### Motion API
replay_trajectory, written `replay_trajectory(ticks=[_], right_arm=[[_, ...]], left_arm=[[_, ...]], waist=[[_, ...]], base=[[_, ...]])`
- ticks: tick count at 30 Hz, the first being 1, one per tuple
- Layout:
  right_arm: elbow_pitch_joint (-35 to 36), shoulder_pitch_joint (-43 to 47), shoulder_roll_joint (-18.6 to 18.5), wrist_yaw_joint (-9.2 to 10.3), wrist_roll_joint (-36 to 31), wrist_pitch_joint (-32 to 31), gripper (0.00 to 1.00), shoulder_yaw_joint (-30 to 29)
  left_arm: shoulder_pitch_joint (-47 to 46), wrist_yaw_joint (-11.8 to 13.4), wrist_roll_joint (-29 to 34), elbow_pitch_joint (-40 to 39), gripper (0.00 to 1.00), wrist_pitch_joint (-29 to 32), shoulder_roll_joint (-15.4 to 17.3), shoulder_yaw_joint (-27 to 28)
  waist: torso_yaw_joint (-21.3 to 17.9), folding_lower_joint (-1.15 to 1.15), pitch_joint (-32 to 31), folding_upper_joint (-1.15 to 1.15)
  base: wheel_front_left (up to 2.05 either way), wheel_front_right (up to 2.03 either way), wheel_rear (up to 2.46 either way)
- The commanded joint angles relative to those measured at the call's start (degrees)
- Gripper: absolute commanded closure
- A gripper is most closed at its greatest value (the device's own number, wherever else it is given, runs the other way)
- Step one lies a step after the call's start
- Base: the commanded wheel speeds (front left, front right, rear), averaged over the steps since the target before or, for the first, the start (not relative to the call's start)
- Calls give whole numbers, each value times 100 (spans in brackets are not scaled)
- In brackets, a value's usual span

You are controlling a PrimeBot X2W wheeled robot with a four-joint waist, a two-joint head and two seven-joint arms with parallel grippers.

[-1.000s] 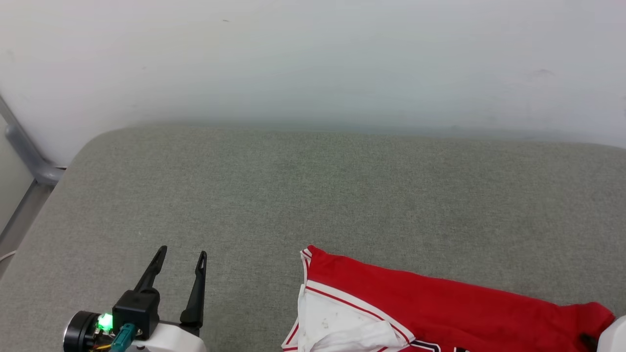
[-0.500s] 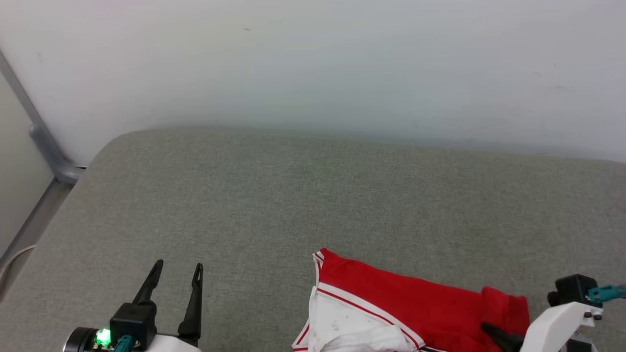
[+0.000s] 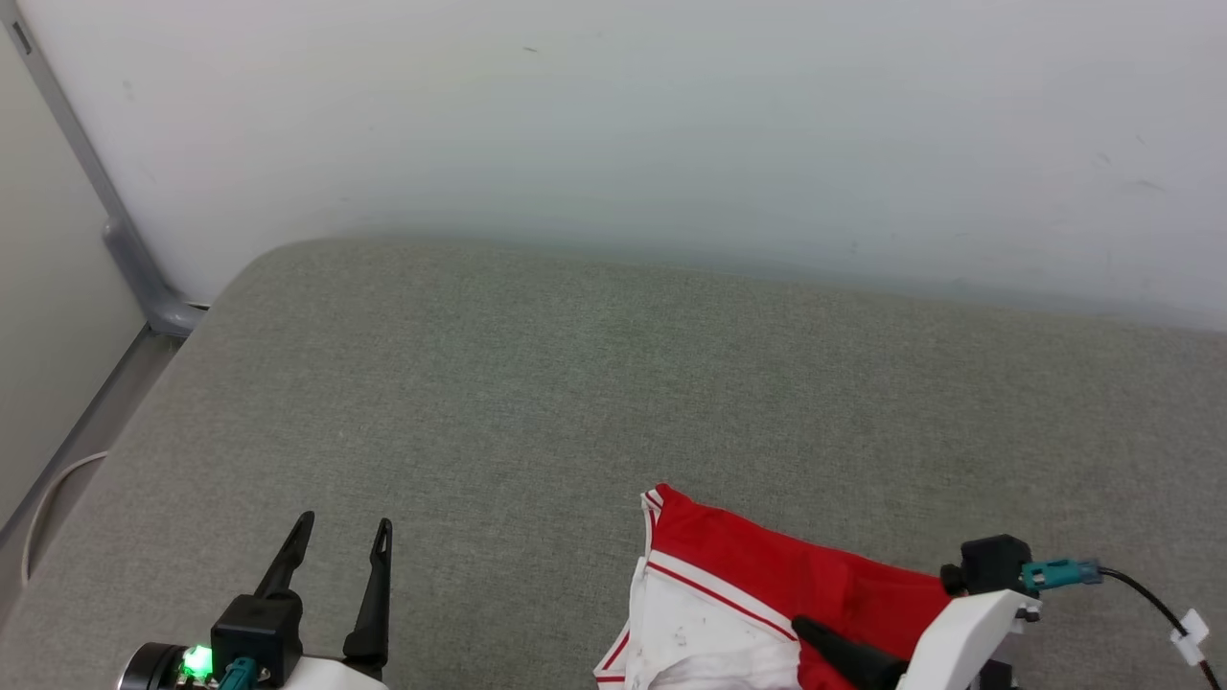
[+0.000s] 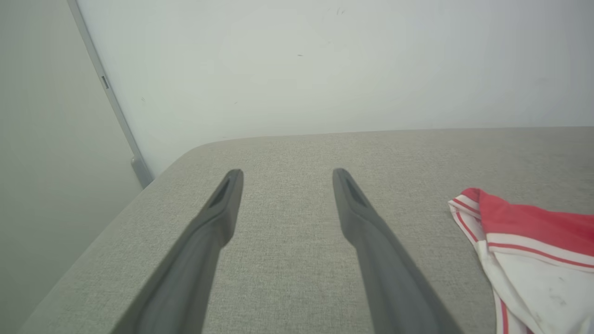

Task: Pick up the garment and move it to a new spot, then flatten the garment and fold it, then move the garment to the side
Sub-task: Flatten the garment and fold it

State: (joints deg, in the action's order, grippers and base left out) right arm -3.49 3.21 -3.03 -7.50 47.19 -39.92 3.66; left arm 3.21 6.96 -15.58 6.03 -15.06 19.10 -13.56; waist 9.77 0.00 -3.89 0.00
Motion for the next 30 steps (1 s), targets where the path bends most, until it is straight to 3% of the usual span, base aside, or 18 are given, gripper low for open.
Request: replay_trajectory(ticks=[1,7,17,19,30], right_arm=[[-145,-141,24,3,98,166,100,124],[-986,-642,22,3,490,943,100,896],[-2747,-1638,20,3,777,2109,100,1701],[-3019,-1805,18,3,865,2342,0,1826],[-3310,-2387,17,3,2244,2889,0,3109]], left_arm=[[28,-19,35,22,0,-14,-27,24],[-14,-47,62,47,0,-14,-23,24],[-64,-90,75,113,0,-14,-26,-18],[-63,-97,71,130,0,-15,-23,-22],[-82,-82,58,132,0,-14,31,48]], waist=[[26,0,3,0],[133,0,7,0],[360,0,39,0],[391,0,40,0],[293,0,-17,0]], base=[[0,0,0],[0,0,0],[0,0,0],[0,0,0],[0,0,0]])
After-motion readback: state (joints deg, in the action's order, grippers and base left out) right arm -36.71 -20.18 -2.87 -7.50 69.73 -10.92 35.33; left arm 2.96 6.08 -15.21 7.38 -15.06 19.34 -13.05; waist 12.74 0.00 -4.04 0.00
